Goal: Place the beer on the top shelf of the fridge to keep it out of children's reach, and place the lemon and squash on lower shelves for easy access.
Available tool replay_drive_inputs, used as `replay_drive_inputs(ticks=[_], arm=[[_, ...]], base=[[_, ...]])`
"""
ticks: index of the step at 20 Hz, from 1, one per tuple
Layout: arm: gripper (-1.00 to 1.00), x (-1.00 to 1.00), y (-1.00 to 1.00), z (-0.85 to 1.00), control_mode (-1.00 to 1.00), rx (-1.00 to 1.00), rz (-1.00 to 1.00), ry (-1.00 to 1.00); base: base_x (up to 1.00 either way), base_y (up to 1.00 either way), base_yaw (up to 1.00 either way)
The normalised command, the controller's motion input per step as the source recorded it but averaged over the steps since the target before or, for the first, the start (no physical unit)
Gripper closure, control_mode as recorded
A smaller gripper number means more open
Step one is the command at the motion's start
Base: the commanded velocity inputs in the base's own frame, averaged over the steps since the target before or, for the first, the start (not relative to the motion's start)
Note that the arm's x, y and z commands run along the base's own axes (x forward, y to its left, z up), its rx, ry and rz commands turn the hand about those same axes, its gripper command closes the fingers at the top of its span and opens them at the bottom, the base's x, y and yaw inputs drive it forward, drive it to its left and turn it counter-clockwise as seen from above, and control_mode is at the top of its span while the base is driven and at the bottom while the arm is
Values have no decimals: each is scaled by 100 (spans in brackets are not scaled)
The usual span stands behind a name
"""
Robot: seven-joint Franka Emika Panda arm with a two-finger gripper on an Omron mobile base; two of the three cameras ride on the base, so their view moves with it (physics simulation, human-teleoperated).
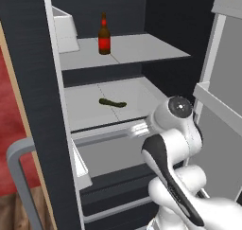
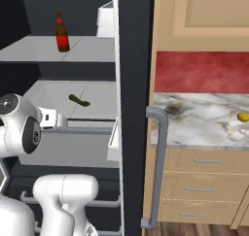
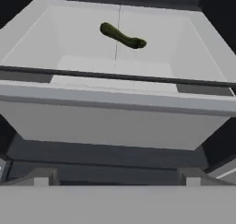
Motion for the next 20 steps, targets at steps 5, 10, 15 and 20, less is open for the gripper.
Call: replay_drive_inputs(ticks=[5,10,15,20], arm=[[-100,-81,-20,29,-100,5,-7,0],[-100,-46,-13,19,-100,0,-10,0],[-100,-35,-12,1,-100,0,-9,0],[-100,-21,-6,0,100,0,-5,0]], base=[[0,0,0],[0,0,0],[0,0,0],[-9,0,-2]])
